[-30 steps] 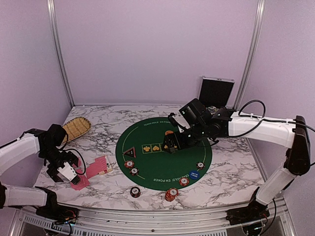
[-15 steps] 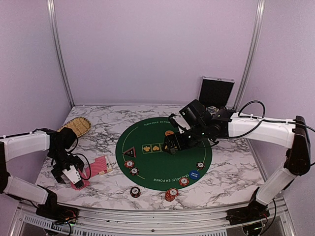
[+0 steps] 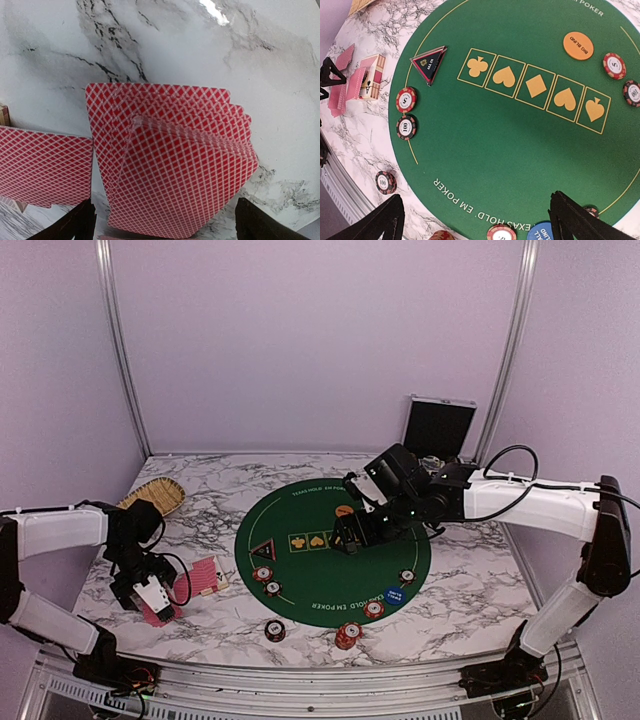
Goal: Distribute texas hold em gaming equipment
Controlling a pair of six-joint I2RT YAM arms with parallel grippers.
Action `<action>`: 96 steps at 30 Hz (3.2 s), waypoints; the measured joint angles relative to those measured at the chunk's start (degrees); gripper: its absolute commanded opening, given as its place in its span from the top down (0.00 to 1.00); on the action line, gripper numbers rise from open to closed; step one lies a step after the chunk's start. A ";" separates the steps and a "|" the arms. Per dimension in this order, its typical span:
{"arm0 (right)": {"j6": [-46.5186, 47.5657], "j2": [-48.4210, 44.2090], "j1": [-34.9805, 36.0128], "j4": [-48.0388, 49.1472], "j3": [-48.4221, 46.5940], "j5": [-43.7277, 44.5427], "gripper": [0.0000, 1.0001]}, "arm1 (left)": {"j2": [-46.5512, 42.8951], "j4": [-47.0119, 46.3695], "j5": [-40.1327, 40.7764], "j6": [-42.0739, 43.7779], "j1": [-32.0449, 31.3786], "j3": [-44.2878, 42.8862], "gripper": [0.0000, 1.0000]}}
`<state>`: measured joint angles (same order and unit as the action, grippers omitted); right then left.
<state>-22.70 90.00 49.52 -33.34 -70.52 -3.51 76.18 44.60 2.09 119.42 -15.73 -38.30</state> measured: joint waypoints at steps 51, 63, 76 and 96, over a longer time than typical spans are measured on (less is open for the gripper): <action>-0.28 0.02 -0.94 0.31 0.59 -0.48 0.05 | 1.99 0.33 0.42 -19.96 -4.50 0.48 0.04; -0.90 0.00 -0.94 0.28 0.59 -0.39 0.06 | 1.84 -3.23 4.13 -15.23 -3.08 1.27 0.27; -1.33 0.00 -1.31 0.44 0.61 -0.50 0.06 | -1.86 -3.52 4.81 -20.31 -3.96 3.63 0.61; -8.46 1.99 -1.25 14.88 4.98 -14.53 0.06 | -5.03 3.65 -6.58 -36.54 -6.54 -4.90 1.00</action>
<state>-31.16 91.98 48.27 -18.46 -65.54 -18.04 71.16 48.25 -4.49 82.87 -22.26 -43.20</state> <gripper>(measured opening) 0.938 0.656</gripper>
